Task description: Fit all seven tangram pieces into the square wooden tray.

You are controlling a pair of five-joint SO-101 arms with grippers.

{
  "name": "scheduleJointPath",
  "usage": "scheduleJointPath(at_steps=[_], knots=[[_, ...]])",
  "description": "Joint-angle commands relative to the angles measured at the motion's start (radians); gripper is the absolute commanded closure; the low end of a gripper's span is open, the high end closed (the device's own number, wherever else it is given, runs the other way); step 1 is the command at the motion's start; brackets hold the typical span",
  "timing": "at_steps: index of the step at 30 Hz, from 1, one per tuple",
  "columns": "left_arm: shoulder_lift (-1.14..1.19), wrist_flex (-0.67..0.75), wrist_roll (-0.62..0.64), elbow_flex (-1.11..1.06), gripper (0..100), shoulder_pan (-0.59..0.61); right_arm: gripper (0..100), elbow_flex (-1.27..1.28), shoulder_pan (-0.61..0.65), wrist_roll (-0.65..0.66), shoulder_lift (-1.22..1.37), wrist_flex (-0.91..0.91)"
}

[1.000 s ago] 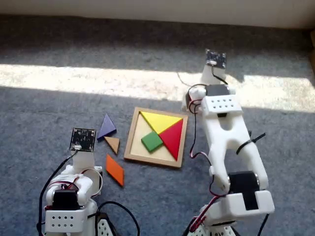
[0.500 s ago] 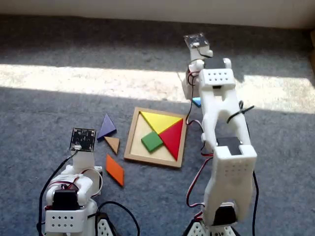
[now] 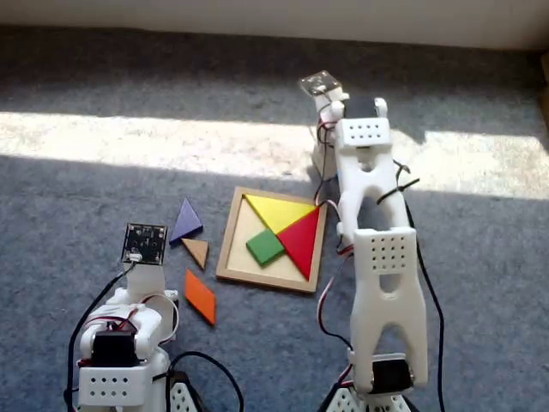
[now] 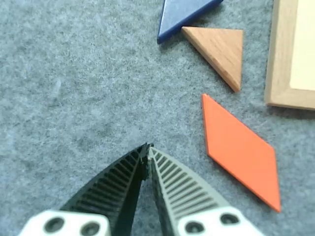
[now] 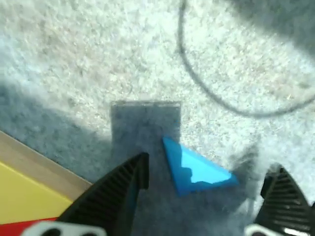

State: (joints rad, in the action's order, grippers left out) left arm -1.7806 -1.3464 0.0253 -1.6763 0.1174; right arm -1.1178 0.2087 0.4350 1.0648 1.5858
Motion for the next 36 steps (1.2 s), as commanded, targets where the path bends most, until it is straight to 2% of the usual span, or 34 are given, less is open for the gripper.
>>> scheduleJointPath(at_steps=[1,5,11,14,24,29,31,36], knots=[[-0.039,-0.003,-0.008,-0.019,99,0.013,64.9,-0.105,0.005,0.009,0.024,0.035],[-0.039,-0.003,-0.008,-0.019,99,0.013,66.3,-0.137,-0.016,0.043,0.062,0.102],[-0.039,-0.003,-0.008,-0.019,99,0.013,83.9,-0.173,-0.042,0.075,0.064,0.171],[-0.039,-0.003,-0.008,-0.019,99,0.013,88.9,-0.174,-0.054,0.084,0.064,0.173],[-0.039,-0.003,-0.008,-0.019,99,0.013,90.0,-0.176,-0.101,0.080,0.053,0.180],[-0.039,-0.003,-0.008,-0.019,99,0.013,90.0,-0.156,-0.116,0.060,-0.065,0.180],[-0.039,-0.003,-0.008,-0.019,99,0.013,90.0,-0.097,-0.119,0.014,-0.124,0.180],[-0.039,-0.003,-0.008,-0.019,99,0.013,90.0,0.139,-0.108,0.009,-0.305,0.180]])
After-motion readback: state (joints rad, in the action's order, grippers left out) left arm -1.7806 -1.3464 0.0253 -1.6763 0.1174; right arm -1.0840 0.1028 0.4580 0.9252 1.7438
